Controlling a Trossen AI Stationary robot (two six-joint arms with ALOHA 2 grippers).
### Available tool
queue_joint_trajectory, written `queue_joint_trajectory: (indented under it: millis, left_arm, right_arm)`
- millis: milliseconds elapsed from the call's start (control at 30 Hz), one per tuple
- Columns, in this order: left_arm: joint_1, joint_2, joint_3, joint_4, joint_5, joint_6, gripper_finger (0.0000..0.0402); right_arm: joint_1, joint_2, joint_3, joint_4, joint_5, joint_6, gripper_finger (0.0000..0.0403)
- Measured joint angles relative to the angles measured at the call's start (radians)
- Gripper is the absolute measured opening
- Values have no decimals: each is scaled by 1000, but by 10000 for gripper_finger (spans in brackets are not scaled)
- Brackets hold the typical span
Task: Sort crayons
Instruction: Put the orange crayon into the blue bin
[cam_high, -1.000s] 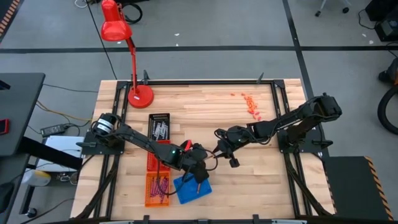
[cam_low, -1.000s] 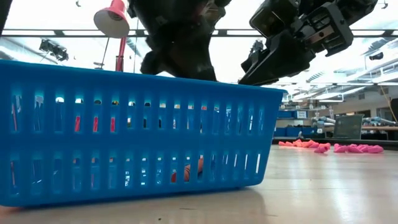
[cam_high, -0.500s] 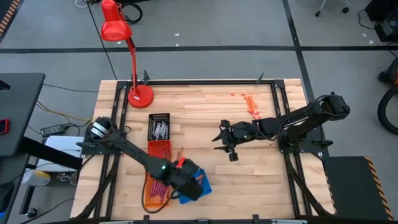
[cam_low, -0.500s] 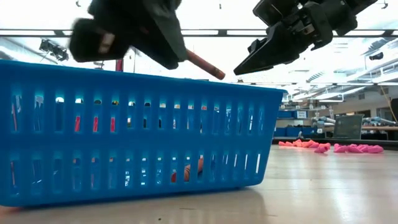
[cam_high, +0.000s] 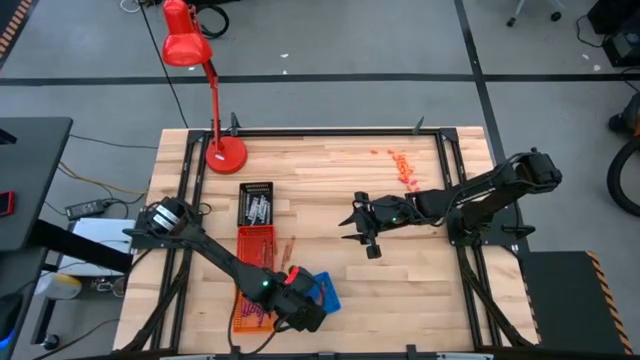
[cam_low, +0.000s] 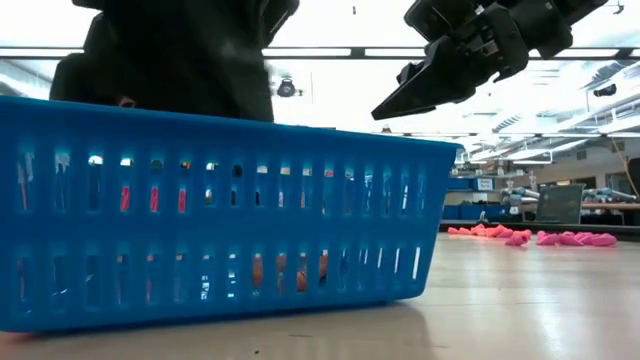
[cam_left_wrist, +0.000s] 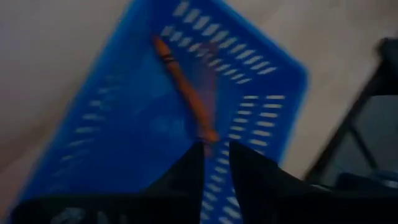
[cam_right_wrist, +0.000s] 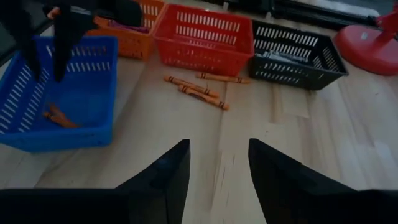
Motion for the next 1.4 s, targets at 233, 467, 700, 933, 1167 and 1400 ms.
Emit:
queue_joint_trajectory:
  millis: [233, 467, 700, 933, 1167, 1400]
  left_arm:
    - [31, -17, 0, -10, 116, 51, 124]
    - [94, -67, 2, -54, 206, 98, 119]
    - [178, -118, 1, -256, 172, 86, 117]
    - [264, -120, -27, -380, 170, 73, 117]
    - [358, -117, -88, -345, 174, 98, 143]
    - [422, -116, -93, -347, 175, 146, 193]
  right_arm:
    - [0, 0, 0, -7, 0, 27, 166]
    - [1, 0, 0, 10, 0, 27, 166]
    - [1, 0, 0, 23, -1, 35, 166]
    - [1, 0, 0, 31, -1, 126, 166]
    - [1, 0, 0, 20, -36, 224, 166]
    - [1, 0, 0, 20, -57, 232, 166]
